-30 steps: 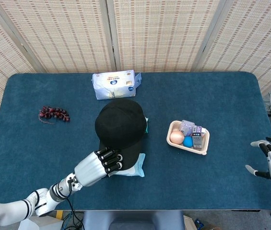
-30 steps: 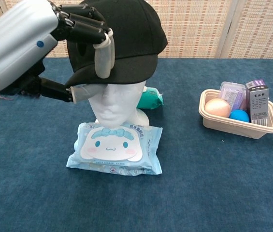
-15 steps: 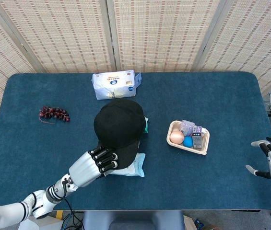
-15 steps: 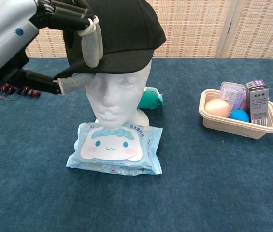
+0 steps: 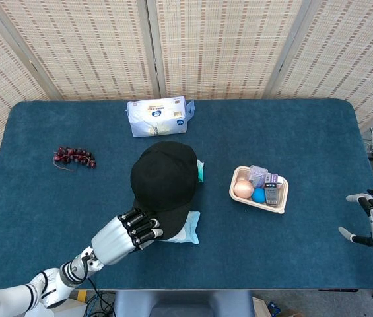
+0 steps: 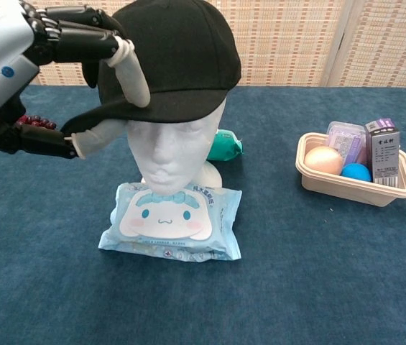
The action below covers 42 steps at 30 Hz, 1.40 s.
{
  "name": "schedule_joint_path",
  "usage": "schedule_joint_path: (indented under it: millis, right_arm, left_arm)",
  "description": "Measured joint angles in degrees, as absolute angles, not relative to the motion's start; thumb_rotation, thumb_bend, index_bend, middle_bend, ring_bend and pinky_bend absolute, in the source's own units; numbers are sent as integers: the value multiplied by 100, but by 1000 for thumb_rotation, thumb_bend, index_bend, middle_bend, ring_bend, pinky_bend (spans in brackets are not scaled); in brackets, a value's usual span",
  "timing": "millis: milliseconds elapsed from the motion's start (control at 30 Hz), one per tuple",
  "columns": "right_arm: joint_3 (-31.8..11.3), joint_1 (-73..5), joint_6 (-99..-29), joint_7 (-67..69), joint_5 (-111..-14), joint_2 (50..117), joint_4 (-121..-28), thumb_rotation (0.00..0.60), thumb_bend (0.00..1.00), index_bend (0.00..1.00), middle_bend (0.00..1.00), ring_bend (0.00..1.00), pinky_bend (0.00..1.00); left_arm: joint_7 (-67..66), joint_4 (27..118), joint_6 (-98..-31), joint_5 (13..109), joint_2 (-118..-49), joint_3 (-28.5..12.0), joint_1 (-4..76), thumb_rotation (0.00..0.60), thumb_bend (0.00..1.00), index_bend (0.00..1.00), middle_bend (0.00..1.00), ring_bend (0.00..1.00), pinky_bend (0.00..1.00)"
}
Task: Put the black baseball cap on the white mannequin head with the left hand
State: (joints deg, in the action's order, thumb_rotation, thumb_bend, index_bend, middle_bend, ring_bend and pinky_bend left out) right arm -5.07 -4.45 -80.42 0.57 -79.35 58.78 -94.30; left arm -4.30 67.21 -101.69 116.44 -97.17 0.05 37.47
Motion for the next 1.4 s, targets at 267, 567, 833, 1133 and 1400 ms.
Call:
schedule_joint_path:
  millis: [267,567,833,1133,1400]
  right_arm:
    - [-511,-448,-8032,48,-7918,5879,-9429,600,0,327,319,156,287]
    - [-512,-444,-8043,62,-7925,5879,-9427,600,0,327,319,156,287]
    - [-518,-448,-8034,43,-7906,5884,-9421,600,0,327,319,156,287]
    - [-521,-448,-8035,28,-7900,5888,-9417,600,0,327,319,156,287]
    - [-527,-445,-8043,34,-7894,5887,-9417,600,0,327,319,156,287]
  left_arm:
    - [-400,6672,-10162,11654,-9749,24,3683,600,433,416,480,324,539]
    - [-505,6720,-10177,11699,-9790,52,3592,600,414,355,395,315,500]
    - [-587,6819,-10064,11627,-9832,26,3539,600,208,297,350,305,462]
    - [-602,6891,-10033,11615,-9814,1,3492,600,171,283,339,302,452]
    - [-666,6917,-10109,11652,-9796,-29,3436,600,171,279,334,301,451]
